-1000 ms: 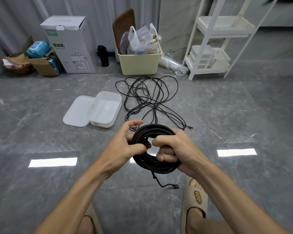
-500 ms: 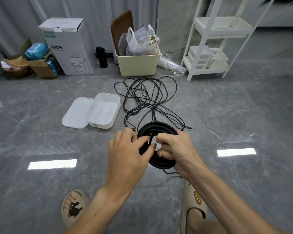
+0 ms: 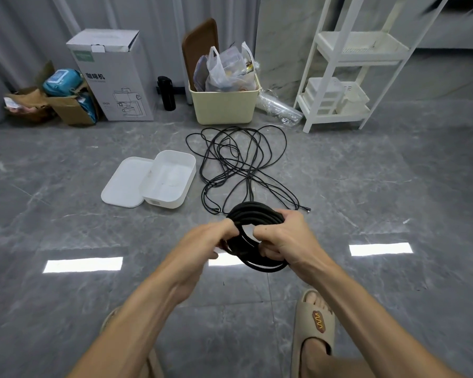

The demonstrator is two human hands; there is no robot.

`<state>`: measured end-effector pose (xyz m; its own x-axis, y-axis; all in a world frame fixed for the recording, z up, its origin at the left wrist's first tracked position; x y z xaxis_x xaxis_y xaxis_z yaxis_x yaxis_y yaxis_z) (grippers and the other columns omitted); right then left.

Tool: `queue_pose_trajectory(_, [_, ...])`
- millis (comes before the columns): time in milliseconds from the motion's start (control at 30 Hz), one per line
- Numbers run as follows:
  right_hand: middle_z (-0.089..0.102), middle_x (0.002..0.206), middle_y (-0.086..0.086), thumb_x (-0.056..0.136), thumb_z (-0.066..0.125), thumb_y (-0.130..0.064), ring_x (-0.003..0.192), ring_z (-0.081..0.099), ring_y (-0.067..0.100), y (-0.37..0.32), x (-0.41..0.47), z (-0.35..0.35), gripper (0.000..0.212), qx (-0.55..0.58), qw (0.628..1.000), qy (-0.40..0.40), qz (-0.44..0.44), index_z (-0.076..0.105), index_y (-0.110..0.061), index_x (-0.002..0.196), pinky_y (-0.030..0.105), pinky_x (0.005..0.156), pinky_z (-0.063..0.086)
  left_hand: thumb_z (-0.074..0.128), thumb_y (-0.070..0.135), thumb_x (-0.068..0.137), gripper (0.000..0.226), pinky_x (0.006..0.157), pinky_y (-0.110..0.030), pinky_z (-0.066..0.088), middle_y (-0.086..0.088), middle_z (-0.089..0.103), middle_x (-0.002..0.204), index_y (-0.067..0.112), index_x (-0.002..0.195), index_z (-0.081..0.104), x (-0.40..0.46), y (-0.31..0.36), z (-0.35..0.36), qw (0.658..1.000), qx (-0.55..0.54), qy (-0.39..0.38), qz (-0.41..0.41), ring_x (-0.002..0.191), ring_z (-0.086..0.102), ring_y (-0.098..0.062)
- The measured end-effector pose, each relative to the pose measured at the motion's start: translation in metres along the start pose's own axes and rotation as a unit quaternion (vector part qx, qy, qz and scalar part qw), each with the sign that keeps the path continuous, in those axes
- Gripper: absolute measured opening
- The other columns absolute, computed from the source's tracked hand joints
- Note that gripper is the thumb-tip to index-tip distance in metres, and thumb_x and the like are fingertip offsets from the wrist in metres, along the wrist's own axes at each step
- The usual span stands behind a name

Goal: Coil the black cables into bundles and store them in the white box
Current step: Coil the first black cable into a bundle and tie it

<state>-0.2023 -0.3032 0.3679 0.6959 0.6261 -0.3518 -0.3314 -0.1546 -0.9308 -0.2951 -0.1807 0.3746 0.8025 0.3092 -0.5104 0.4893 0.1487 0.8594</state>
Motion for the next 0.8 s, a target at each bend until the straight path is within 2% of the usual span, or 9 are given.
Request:
queue_pose_trajectory(67, [0.028,0.043,-0.008,0.049,0.067,-0.013,0.034,0.021,0.009,0.000,0.001,-0.003,0.017,0.011,1.000,0.016,0.000,0.052,-0.022,0.049,0.031,0.047,0.014,0.067,0.035,0.050,0.022,0.076,-0.028,0.041,0.002,0.061,0.071,0.018,0.064,0.064,-0.002,0.004,-0.010,0.997,-0.078,-0.023,-0.003,0.069,0.056,-0.009])
queue_pose_trajectory(133, [0.027,0.044,-0.007,0.063,0.062,0.002,0.034,0.021,0.010,0.002,0.004,-0.012,0.023,0.021,0.998,0.059,0.003,0.045,-0.014,0.061,0.038,0.053,0.013,0.068,0.026,0.058,0.017,0.075,-0.029,0.048,-0.002,0.052,0.059,0.015,0.063,0.056,-0.002,0.006,-0.025,0.985,-0.168,-0.028,-0.003,0.063,0.058,-0.017])
queue_pose_trajectory(233, [0.026,0.044,-0.005,0.077,0.055,0.015,0.034,0.021,0.009,0.003,0.007,-0.024,0.029,0.018,0.994,0.109,0.011,0.042,-0.011,0.068,0.037,0.054,0.014,0.068,0.020,0.071,0.014,0.060,-0.028,0.054,0.008,0.023,0.045,0.016,0.066,0.055,-0.004,0.011,-0.053,0.960,-0.280,-0.009,-0.003,0.035,0.029,-0.010])
queue_pose_trajectory(333, [0.028,0.044,-0.005,0.077,0.056,0.014,0.034,0.023,0.009,0.003,0.009,-0.032,0.031,0.001,0.991,0.132,0.004,0.042,-0.011,0.064,0.023,0.041,0.018,0.070,0.028,0.073,0.018,0.034,-0.017,0.023,0.011,0.017,0.047,0.011,0.079,0.070,-0.004,0.012,-0.074,0.979,-0.200,0.037,0.011,0.034,0.015,-0.004])
queue_pose_trajectory(433, [0.034,0.045,-0.005,0.074,0.064,0.008,0.035,0.029,0.010,0.004,0.011,-0.034,0.033,-0.045,0.987,0.156,-0.012,0.045,-0.014,0.059,0.021,0.037,0.025,0.072,0.042,0.082,0.023,0.048,-0.023,0.026,0.015,0.035,0.047,0.020,0.080,0.079,-0.003,0.009,-0.084,0.989,0.055,0.129,0.054,0.038,0.034,-0.006])
queue_pose_trajectory(500, [0.037,0.046,-0.005,0.073,0.066,0.005,0.038,0.031,0.012,0.005,0.012,-0.037,0.030,-0.069,0.981,0.182,-0.018,0.046,-0.013,0.060,0.023,0.037,0.026,0.074,0.053,0.078,0.021,0.067,-0.021,0.038,0.021,0.066,0.061,0.033,0.076,0.079,-0.001,0.007,-0.089,0.965,0.174,0.173,0.094,0.061,0.060,0.008])
queue_pose_trajectory(533, [0.037,0.046,-0.004,0.072,0.066,0.005,0.038,0.031,0.013,0.006,0.011,-0.039,0.029,-0.073,0.978,0.196,-0.022,0.046,-0.013,0.061,0.023,0.037,0.025,0.074,0.059,0.075,0.021,0.073,-0.021,0.041,0.023,0.072,0.073,0.038,0.076,0.078,0.000,0.007,-0.090,0.957,0.205,0.181,0.100,0.073,0.061,0.013])
queue_pose_trajectory(667, [0.035,0.042,-0.008,0.074,0.061,0.010,0.030,0.038,0.008,0.003,0.011,-0.044,0.036,-0.026,0.976,0.213,-0.029,0.046,-0.016,0.055,0.017,0.034,0.026,0.072,0.066,0.065,0.030,0.075,-0.020,0.039,0.022,0.074,0.082,0.038,0.075,0.078,0.004,0.002,-0.094,0.970,0.163,0.159,0.084,0.080,0.060,0.018])
queue_pose_trajectory(800, [0.028,0.043,-0.009,0.075,0.055,0.015,0.035,0.023,0.007,-0.001,0.009,-0.041,0.055,0.008,0.981,0.192,-0.029,0.040,-0.023,0.039,0.021,0.038,0.023,0.071,0.059,0.077,0.020,0.071,-0.020,0.039,0.027,0.072,0.081,0.040,0.078,0.077,0.010,-0.002,-0.094,0.972,0.131,0.173,0.087,0.075,0.057,0.023])
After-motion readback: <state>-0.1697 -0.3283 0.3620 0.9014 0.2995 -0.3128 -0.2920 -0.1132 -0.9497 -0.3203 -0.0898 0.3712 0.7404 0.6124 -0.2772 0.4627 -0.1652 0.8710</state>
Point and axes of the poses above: each hand's wrist, its own x-axis towards the middle knuckle, its own z-axis out of the palm, y = z × x, the point moved 3 cm from there along x, towards the middle knuckle
